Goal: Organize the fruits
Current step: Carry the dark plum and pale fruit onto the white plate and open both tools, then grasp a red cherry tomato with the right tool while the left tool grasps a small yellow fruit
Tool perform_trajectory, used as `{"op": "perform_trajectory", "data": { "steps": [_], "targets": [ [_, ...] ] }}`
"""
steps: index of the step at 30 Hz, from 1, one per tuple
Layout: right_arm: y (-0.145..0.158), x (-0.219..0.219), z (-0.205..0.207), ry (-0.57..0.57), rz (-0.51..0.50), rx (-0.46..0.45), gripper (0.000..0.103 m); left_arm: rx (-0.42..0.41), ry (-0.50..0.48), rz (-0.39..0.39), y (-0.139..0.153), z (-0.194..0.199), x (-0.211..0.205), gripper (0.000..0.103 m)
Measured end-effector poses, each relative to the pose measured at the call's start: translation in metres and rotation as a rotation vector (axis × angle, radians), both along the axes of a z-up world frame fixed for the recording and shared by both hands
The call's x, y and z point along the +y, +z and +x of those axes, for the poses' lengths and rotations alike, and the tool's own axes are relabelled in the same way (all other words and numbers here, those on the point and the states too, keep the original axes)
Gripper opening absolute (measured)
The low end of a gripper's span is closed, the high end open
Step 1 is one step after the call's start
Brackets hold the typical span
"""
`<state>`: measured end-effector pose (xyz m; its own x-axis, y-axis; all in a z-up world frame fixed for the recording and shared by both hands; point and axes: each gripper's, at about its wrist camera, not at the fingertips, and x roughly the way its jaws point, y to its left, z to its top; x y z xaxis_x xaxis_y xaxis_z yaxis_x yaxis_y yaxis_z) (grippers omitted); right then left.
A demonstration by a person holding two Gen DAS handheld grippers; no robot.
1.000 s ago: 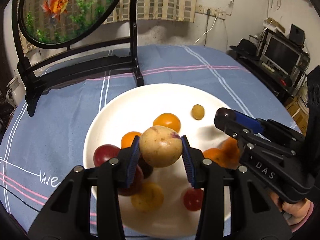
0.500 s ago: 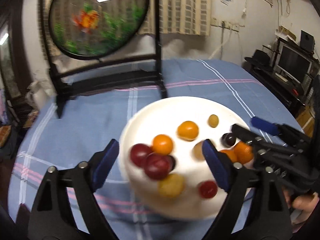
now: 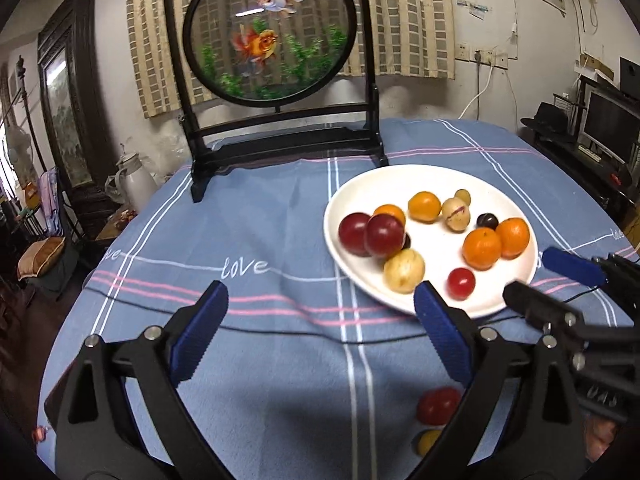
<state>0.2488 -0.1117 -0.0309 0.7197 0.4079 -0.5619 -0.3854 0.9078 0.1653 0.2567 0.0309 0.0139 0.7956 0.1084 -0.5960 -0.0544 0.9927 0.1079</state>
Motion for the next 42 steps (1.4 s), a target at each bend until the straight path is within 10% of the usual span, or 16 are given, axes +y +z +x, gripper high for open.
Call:
{"op": "perform_trajectory", "data": {
  "steps": [6,14,42],
  "targets": [
    [-0.016,0.021,-0.009,0.113,-0.032,0.093,0.062,0.039,0.079,-0.005,-0.016,-0.008,0.025,0.097],
    [-0.031,0.043,-0.013,0.184,-0.076,0.146,0.059,0.069,0.144,-0.25,-0.015,-0.009,0.067,0.097],
    [-0.042,0.04,-0.01,0.226,0.017,0.28,0.032,0.081,0.081,-0.171,-0.018,-0.01,0.047,0.097]
  ]
}}
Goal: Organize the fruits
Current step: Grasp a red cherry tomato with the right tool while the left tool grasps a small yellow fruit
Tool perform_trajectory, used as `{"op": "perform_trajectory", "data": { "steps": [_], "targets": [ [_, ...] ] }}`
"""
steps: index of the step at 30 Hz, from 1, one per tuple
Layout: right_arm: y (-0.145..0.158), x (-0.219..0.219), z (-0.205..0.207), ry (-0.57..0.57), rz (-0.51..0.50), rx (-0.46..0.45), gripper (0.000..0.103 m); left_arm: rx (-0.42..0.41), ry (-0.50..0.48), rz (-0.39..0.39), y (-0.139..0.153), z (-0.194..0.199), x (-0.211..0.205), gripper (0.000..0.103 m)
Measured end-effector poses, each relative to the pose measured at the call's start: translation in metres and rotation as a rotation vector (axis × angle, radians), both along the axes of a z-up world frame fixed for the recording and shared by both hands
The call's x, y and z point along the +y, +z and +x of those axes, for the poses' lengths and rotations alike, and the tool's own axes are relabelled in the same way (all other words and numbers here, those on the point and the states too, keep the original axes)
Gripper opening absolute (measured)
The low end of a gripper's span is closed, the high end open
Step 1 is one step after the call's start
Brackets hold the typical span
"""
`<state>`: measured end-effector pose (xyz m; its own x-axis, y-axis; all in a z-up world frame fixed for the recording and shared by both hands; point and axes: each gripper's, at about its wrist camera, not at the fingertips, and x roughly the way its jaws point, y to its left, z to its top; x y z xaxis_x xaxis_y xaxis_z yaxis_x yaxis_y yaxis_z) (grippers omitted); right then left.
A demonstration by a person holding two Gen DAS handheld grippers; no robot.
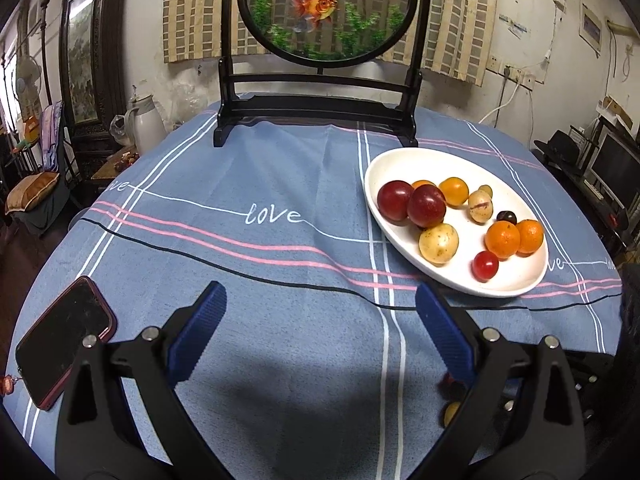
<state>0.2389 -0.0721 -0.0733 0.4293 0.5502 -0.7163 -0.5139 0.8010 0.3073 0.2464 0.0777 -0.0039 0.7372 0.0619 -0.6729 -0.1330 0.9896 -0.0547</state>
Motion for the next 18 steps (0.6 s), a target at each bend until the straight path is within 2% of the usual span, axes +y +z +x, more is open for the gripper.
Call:
{"op": "perform_trajectory", "data": {
  "steps": [4,7,10,13,14,16,18],
  "targets": [
    [0.012,-0.016,-0.007,-0.055,0.011,-0.058,0.032,0.016,-0.043,-0.011,-0.003,-0.001,-0.004,0.097],
    [0.02,-0.028,-0.016,-0.128,-0.046,-0.147,0.032,0.025,-0.119,-0.011,-0.004,-0.004,-0.017,0.097],
    [0.023,-0.038,-0.022,-0.186,-0.101,-0.2,0.032,0.04,-0.237,0.002,-0.009,-0.012,-0.035,0.097],
    [0.021,-0.044,-0.018,-0.206,-0.106,-0.186,0.032,0.042,-0.396,0.007,-0.013,-0.029,-0.056,0.095],
    [0.02,-0.046,-0.017,-0.208,-0.103,-0.18,0.032,0.032,-0.42,0.016,-0.014,-0.035,-0.06,0.092],
    [0.019,-0.047,-0.015,-0.208,-0.097,-0.171,0.032,0.029,-0.488,0.055,-0.02,-0.045,-0.072,0.07],
    [0.018,-0.047,-0.016,-0.202,-0.089,-0.166,0.032,0.055,-0.523,0.074,-0.029,-0.05,-0.078,0.059]
  ]
}}
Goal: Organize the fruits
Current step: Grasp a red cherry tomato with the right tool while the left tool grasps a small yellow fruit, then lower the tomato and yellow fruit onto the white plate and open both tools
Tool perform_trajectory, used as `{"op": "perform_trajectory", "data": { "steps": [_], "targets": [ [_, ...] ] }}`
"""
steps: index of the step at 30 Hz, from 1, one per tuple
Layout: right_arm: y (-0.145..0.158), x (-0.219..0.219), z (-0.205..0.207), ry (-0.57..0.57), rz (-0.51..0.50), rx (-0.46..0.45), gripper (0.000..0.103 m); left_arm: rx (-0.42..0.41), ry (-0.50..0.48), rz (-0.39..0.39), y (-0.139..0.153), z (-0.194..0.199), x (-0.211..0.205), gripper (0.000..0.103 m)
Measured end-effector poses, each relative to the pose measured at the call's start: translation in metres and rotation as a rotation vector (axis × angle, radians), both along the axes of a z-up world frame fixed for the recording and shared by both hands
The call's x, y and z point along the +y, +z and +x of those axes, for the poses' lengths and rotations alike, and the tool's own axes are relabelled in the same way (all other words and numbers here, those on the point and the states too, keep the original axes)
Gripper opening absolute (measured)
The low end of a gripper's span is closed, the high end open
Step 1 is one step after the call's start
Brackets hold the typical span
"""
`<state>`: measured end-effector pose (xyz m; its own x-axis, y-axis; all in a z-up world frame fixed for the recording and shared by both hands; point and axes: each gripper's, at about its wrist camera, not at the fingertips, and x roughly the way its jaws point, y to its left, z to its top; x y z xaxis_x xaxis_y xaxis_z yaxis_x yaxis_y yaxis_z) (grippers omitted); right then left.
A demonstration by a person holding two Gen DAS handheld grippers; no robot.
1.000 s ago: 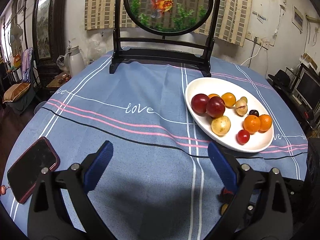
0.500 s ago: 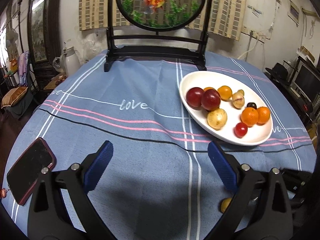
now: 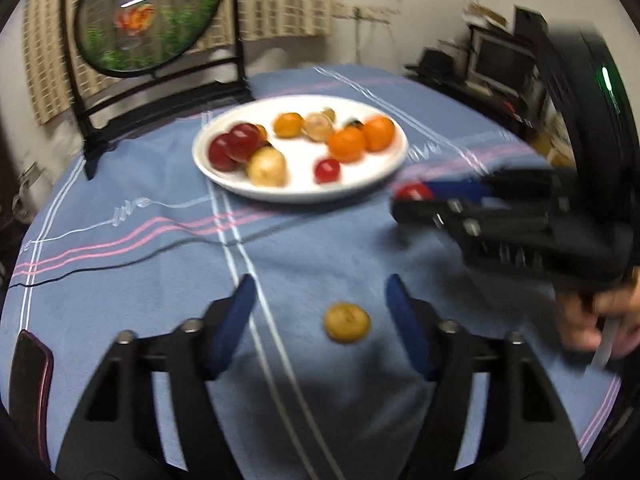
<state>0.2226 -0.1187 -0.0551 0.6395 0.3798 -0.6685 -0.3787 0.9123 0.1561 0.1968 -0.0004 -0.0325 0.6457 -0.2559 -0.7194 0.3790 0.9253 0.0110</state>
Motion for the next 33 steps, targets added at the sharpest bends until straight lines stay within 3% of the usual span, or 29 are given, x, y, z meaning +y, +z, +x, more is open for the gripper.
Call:
{"op": "perform_trajectory", "data": {
  "steps": [4,7,15,21,33],
  "targets": [
    [0.001,0.003,-0.001,-0.003,-0.006,-0.009,0.032,0.055,0.004,-0.022,-0.01,0.006,0.003,0.042],
    [0.0,0.004,0.0,-0.006,-0.007,-0.005,0.032,0.072,-0.006,-0.046,-0.012,0.008,0.004,0.041],
    [0.0,0.003,0.0,-0.006,-0.006,-0.002,0.032,0.08,-0.05,-0.011,-0.018,0.005,-0.006,0.041],
    [0.001,0.004,-0.001,-0.004,-0.006,-0.005,0.032,0.118,-0.05,0.006,-0.028,0.01,-0.009,0.029],
    [0.001,0.004,-0.002,-0.003,-0.008,-0.007,0.032,0.096,-0.043,-0.004,-0.026,0.008,-0.007,0.029]
  ]
}}
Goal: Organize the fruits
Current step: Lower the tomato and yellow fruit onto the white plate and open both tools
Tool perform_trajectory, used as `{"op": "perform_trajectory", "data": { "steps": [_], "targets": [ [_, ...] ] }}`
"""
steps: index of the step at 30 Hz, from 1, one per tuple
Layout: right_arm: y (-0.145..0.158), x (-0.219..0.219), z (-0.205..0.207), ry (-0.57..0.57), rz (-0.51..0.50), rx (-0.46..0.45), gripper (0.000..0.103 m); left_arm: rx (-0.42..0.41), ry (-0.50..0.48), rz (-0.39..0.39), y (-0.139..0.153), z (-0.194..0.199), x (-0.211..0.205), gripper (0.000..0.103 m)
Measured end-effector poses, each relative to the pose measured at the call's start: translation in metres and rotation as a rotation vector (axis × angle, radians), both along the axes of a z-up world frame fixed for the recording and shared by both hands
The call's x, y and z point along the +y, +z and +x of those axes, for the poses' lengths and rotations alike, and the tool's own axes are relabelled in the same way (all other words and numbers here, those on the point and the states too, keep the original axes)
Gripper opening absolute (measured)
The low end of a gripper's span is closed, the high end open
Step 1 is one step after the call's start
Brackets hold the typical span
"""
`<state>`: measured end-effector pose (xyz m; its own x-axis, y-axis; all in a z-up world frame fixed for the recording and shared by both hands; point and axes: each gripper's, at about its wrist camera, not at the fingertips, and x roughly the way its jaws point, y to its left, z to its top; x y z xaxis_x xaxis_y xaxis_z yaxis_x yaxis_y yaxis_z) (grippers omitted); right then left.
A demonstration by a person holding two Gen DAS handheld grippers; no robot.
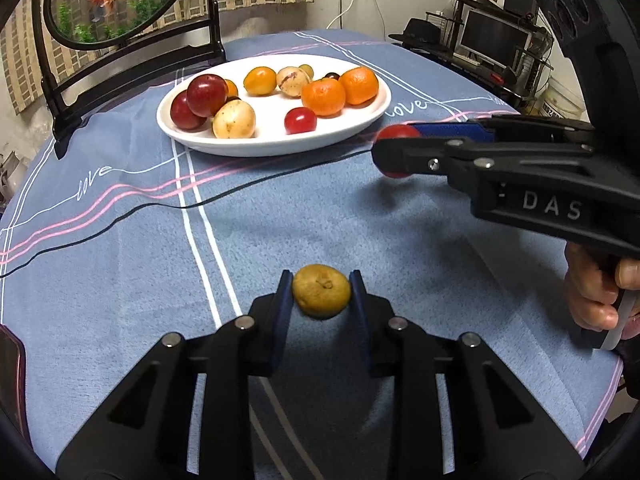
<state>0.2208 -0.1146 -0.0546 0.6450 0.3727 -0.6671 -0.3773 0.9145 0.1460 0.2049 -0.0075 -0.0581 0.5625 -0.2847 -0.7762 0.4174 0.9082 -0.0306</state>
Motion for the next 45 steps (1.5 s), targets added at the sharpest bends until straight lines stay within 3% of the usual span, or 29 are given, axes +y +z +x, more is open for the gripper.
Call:
{"op": "perform_trajectory", "data": {
  "steps": [6,17,25,33,39,42,44,45],
  "targets": [
    [0.0,0.001,0.0,0.0,-0.001,-0.001,0.032,-0.019,0.013,-0.02,0.005,-0.001,0.003,0.029],
    [0.004,-0.003,0.003,-0.005,0.019,-0.02,0.032,-0.097,0.092,-0.131,0.037,0.012,0.01,0.029],
    [0.028,-0.028,0.05,-0.101,0.127,-0.08,0.032,-0.168,0.241,-0.151,0.07,0.084,0.007,0.029],
    [0.023,-0.029,0.122,-0.152,0.111,-0.073,0.032,-0.125,0.3,-0.166,0.067,0.163,-0.002,0.029],
    [0.012,-0.02,0.152,-0.116,0.081,-0.041,0.032,-0.085,0.31,-0.162,0.057,0.186,-0.003,0.029],
    [0.008,-0.019,0.158,-0.095,0.084,-0.009,0.041,-0.078,0.333,-0.16,0.054,0.188,0.003,0.038],
    [0.009,-0.02,0.155,-0.114,0.069,-0.012,0.061,-0.098,0.363,-0.157,0.06,0.183,0.007,0.057],
    [0.011,-0.021,0.152,-0.114,0.073,-0.022,0.062,-0.117,0.38,-0.161,0.065,0.178,0.009,0.075]
  ]
}}
